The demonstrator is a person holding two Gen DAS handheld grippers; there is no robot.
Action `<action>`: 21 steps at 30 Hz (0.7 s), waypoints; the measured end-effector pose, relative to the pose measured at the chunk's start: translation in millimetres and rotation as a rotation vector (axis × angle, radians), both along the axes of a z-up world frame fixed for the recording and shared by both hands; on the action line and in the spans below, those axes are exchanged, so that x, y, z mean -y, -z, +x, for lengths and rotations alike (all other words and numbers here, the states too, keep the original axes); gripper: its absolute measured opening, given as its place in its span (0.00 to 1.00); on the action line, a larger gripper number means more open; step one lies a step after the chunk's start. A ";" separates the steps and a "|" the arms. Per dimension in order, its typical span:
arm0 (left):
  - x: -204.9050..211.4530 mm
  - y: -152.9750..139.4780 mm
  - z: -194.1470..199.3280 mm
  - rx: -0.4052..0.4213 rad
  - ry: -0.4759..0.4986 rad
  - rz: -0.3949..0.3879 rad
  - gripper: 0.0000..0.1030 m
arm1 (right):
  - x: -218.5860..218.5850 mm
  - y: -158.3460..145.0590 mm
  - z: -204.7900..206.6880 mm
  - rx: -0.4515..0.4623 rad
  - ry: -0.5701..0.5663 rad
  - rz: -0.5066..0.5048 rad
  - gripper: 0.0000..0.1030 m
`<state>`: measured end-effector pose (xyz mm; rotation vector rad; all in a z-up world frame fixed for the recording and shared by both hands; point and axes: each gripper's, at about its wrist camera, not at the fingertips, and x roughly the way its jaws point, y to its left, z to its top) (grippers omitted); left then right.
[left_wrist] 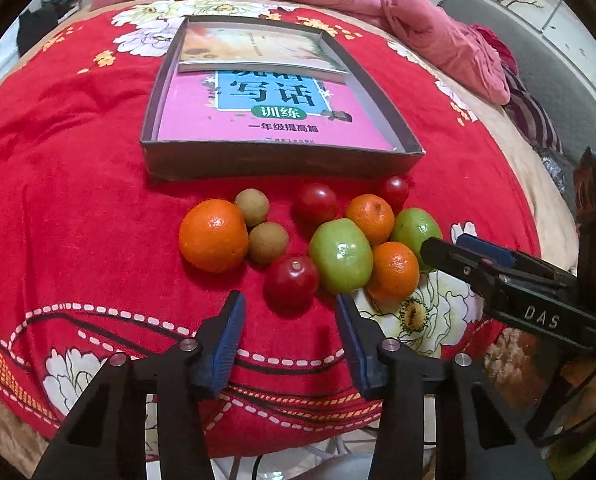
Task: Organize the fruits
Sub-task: 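Close the left gripper on a red tomato while the right gripper grasps a green lime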
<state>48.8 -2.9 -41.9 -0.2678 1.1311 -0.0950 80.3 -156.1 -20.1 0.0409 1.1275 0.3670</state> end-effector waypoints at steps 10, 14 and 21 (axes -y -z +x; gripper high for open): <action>2.1 6.8 8.9 -0.007 0.004 0.007 0.46 | -6.1 10.0 18.8 -0.075 -0.020 0.056 0.46; 1.6 8.2 10.6 -0.009 0.006 0.007 0.46 | -7.1 14.8 25.4 -0.104 -0.020 0.074 0.40; 0.9 9.6 13.6 -0.007 0.007 -0.002 0.46 | -7.1 21.0 34.1 -0.135 -0.020 0.085 0.40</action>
